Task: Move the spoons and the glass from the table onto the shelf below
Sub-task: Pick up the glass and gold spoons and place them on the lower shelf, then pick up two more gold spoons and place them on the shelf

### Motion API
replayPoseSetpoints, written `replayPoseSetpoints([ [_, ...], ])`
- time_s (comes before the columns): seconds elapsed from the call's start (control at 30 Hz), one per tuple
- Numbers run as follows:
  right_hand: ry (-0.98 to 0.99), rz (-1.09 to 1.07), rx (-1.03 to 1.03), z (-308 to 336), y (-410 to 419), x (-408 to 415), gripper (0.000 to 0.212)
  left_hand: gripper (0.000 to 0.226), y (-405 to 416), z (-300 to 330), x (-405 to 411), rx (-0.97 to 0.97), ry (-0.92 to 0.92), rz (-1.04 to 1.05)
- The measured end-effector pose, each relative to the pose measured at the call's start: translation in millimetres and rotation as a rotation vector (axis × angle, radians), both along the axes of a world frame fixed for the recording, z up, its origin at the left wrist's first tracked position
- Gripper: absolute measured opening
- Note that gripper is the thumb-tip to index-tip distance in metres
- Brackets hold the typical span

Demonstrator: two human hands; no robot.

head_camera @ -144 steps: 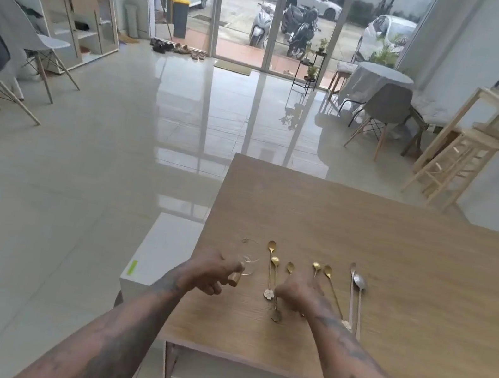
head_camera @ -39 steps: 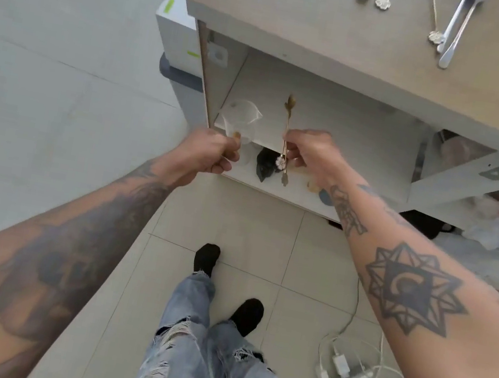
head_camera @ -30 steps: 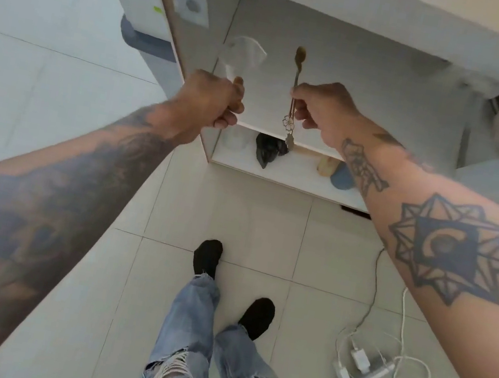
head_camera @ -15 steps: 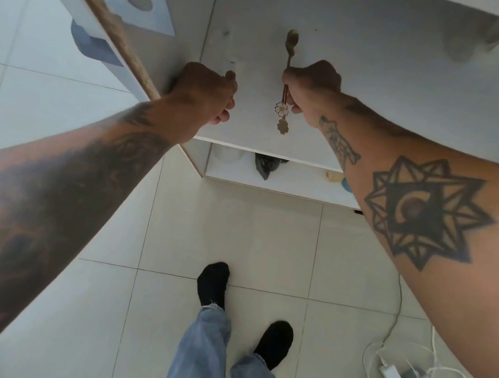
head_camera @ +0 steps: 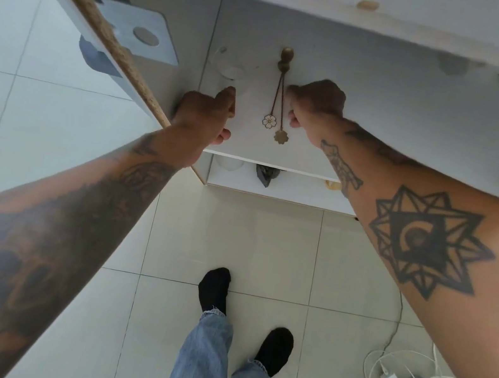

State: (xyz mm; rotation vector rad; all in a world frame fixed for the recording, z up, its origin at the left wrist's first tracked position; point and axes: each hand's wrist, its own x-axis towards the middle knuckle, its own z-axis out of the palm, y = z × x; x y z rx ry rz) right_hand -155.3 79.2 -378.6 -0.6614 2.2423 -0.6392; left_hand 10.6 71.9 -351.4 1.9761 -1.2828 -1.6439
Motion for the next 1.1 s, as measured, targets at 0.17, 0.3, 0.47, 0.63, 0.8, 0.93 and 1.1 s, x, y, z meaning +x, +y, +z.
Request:
replayPoseSetpoints([
  [0.17, -0.061, -0.003, -0.025, 48, 63, -10, 0.029, 0.019, 40, 35, 27, -0.013, -0.012, -0.079],
  [0.3, -0.206, -0.153, -0.079, 109, 137, -32, 0.029, 0.017, 82, 94, 65, -0.074, -0.084, -0.177],
  [0.47, -0.185, -0.23, 0.023, 199, 218, -80, 0.024, 0.019, 103, 193, 81, -0.086, -0.184, -0.388],
  [0.63, -0.104, -0.247, -0.101, 279, 260, -118, 0.03, 0.031, 93, 302, 50, -0.132, -0.158, -0.538],
  [0.8, 0.096, -0.261, -0.252, 340, 240, -140, 0.033, 0.025, 62, 368, -2, -0.288, -0.098, -0.475],
  [0.93, 0.187, -0.101, -0.312, 372, 183, -146, 0.027, 0.023, 26, 379, -55, -0.408, -0.129, -0.459],
  [1.1, 0.256, 0.077, -0.197, 378, 108, -141, 0.023, 0.025, -7, 365, -120, -0.395, -0.266, -0.487],
])
